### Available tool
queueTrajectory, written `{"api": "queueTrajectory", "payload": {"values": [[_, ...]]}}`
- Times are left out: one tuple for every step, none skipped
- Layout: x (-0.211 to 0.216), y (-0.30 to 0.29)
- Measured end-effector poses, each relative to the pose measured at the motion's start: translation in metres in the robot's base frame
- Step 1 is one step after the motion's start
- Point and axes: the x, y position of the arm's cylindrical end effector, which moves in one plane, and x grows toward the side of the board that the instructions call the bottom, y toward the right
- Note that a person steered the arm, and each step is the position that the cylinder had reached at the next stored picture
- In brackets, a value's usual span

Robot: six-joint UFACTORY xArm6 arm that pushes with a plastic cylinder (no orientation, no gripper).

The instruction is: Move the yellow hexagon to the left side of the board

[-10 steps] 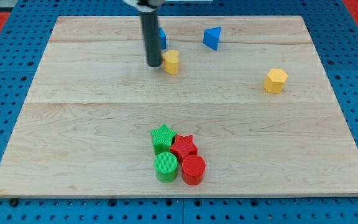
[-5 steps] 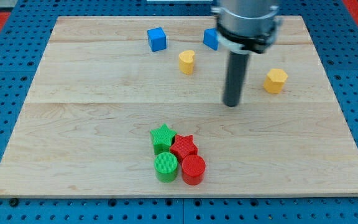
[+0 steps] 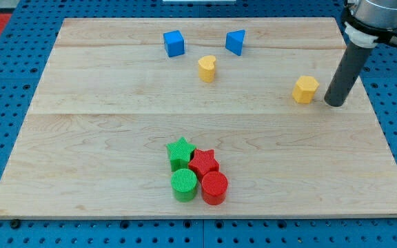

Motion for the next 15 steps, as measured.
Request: {"api": "queueTrajectory", "payload": {"values": [[-0.009, 0.0], [-0.011, -0.01], [-0.011, -0.029], [-0.02, -0.043], [-0.042, -0.042], [-0.042, -0.066], [-0.053, -0.069], [-0.065, -0.069], [-0.07, -0.069], [-0.063, -0.096], [-0.047, -0.128], [-0.054, -0.136], [-0.075, -0.136], [-0.08, -0.152], [-0.07, -0.173]]}}
